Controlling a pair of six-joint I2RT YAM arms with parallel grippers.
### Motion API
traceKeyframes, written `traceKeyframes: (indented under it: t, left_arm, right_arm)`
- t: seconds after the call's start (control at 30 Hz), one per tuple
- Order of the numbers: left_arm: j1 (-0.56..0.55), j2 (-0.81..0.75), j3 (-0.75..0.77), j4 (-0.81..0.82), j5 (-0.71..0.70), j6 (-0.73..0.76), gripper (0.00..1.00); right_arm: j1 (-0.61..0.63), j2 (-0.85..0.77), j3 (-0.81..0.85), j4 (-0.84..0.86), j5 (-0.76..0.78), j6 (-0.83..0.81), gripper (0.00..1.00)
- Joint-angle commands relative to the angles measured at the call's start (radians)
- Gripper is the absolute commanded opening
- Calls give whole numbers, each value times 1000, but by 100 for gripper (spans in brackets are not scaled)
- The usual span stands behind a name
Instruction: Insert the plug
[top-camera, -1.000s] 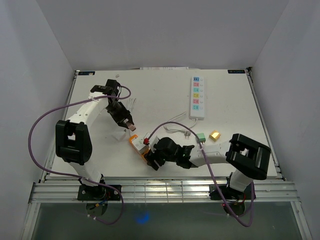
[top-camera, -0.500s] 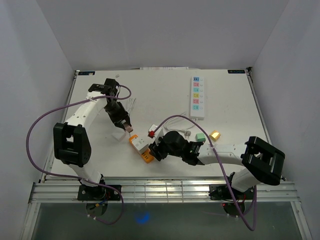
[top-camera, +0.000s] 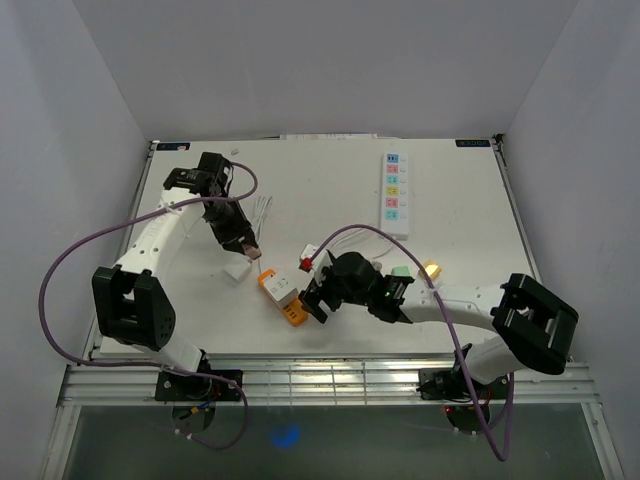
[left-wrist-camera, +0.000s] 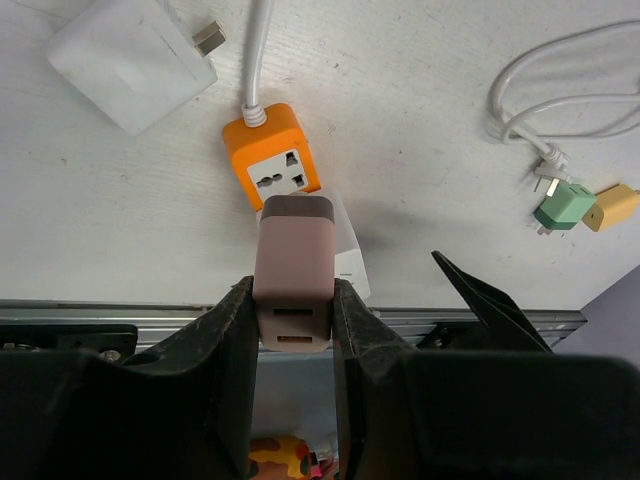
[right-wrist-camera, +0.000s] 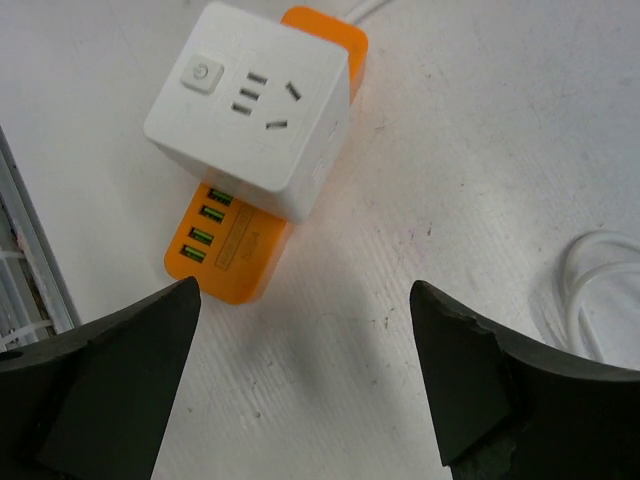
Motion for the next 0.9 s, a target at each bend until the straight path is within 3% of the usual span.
traceKeyframes:
  t: [0.0,0.1,0.43,0.87]
  left_arm:
    - [7,-78,19,5,-26,8,0]
    - [11,-95,20,-3,-35,3,0]
    - [17,-134,19,-21,-58,-9,0]
    - [76,-174,39,-60,-126,-38,0]
  right_arm:
    - [-38,-22,109,-69,-52,-30,91]
    - [-44,13,217,-164,-89,8,98]
    - [-3,133,433,-311,-104,56,91]
    - [79,256,519,-363,91,143,92]
